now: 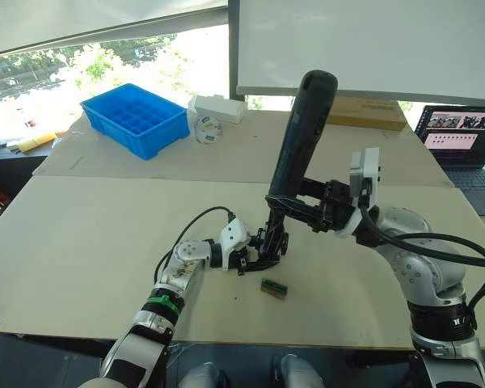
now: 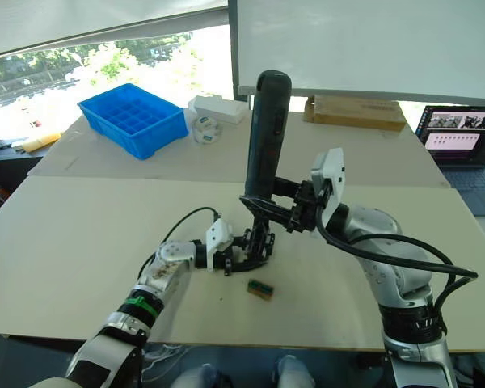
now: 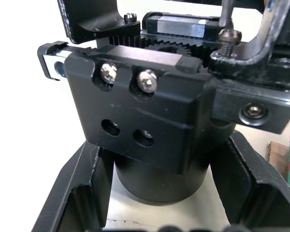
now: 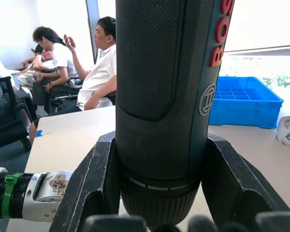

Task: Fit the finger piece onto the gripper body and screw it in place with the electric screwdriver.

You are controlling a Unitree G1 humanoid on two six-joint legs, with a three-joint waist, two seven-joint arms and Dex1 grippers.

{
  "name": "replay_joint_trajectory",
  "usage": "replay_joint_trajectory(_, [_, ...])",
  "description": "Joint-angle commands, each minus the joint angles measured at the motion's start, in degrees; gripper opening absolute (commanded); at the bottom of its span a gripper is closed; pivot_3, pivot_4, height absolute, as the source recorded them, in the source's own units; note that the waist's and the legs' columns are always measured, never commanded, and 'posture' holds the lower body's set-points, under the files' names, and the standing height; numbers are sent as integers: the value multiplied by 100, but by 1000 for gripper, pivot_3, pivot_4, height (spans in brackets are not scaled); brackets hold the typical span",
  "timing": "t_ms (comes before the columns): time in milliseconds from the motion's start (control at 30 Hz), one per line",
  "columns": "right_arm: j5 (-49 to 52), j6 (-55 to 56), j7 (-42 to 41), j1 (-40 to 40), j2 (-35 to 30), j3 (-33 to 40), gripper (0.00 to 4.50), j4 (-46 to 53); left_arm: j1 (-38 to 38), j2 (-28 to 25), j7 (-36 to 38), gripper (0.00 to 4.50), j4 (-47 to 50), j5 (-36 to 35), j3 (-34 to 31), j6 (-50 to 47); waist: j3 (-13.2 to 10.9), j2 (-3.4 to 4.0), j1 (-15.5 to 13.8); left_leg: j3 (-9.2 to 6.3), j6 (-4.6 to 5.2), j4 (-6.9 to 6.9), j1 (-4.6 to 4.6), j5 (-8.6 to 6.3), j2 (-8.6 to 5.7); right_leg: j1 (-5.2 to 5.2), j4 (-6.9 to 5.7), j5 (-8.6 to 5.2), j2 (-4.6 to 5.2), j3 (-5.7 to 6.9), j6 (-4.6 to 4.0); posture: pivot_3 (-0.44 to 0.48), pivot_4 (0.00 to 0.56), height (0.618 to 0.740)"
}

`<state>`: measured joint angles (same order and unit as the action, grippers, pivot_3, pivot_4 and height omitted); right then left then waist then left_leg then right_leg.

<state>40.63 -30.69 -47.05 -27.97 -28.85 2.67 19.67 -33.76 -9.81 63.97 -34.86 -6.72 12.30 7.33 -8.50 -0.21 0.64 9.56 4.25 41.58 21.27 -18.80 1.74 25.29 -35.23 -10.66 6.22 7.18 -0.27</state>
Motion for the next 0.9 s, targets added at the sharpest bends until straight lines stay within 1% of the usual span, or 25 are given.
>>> replay_joint_trajectory(33, [50, 30, 17, -39, -45, 69, 1919, 264, 183, 34, 46, 2358, -170, 64, 130, -139, 0, 0, 0, 0, 0, 0, 0, 0, 0, 0, 0, 0, 0, 0, 0, 0, 150, 740])
replay_joint_trajectory(900, [123, -182, -26, 38, -116, 47, 1919, 350, 204, 32, 35, 2358, -132, 62, 131, -157, 0, 0, 0, -2, 0, 0, -1, 0, 0, -1, 0, 0, 3, 1, 0, 0, 150, 740])
